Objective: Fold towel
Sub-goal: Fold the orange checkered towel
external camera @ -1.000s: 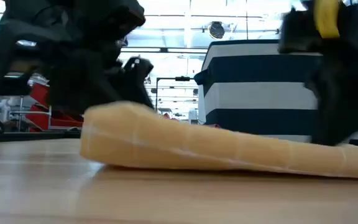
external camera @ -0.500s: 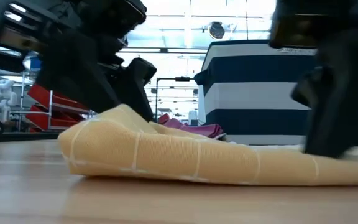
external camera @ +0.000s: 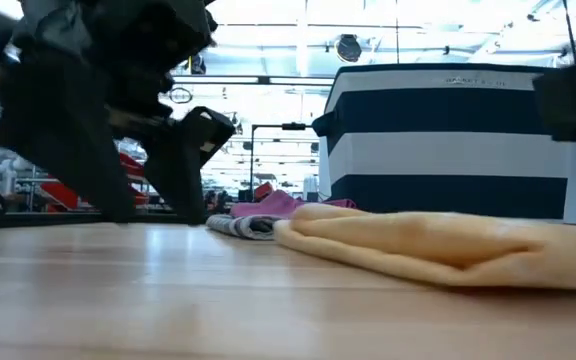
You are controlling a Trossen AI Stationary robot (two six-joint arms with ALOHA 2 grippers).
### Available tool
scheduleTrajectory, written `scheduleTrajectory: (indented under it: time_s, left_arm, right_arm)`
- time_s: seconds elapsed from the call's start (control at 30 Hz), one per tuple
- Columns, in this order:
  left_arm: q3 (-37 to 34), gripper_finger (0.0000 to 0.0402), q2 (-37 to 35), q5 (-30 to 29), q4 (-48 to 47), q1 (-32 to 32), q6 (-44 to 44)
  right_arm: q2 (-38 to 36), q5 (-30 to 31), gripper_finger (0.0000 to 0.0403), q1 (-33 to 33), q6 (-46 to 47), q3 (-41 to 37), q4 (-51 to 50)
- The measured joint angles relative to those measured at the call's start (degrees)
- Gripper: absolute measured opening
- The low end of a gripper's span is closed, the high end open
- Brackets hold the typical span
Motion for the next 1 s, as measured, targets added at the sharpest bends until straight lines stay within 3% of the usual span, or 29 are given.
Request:
scheduleTrajectory:
  time_s: [0.13,0.3,0.4,0.53,0.83,0.9,1.0]
  left_arm:
    - [0.0,0.0222,0.0,-10.2,-2.4,-0.1,1.0]
    - [0.0,0.0222,0.0,-16.6,-0.7,1.8,1.2]
    - [0.0,0.0222,0.0,-17.0,1.6,4.2,0.6]
    - [0.0,0.0222,0.0,-16.8,4.9,7.4,-0.7]
    - [0.0,0.0222,2.4,-5.9,10.3,11.9,-5.9]
    - [0.0,0.0222,3.5,-6.2,10.5,11.9,-7.3]
    - [0.0,0.0222,4.7,-14.4,11.2,10.7,-10.4]
  right_arm:
    - [-3.0,0.9,0.0131,0.1,1.5,-0.5,-3.9]
    - [-7.0,9.8,0.0131,0.0,2.9,2.6,-0.1]
    - [-6.9,15.3,0.0131,-0.6,1.5,3.4,8.3]
    - [-4.8,14.8,0.0131,-2.6,-2.8,3.3,21.6]
    - [1.7,12.8,0.0131,-4.6,-3.0,3.2,27.5]
    - [2.9,12.2,0.0131,-4.7,-2.9,3.2,28.3]
    - [4.3,11.6,0.0131,-5.0,-2.8,3.2,29.4]
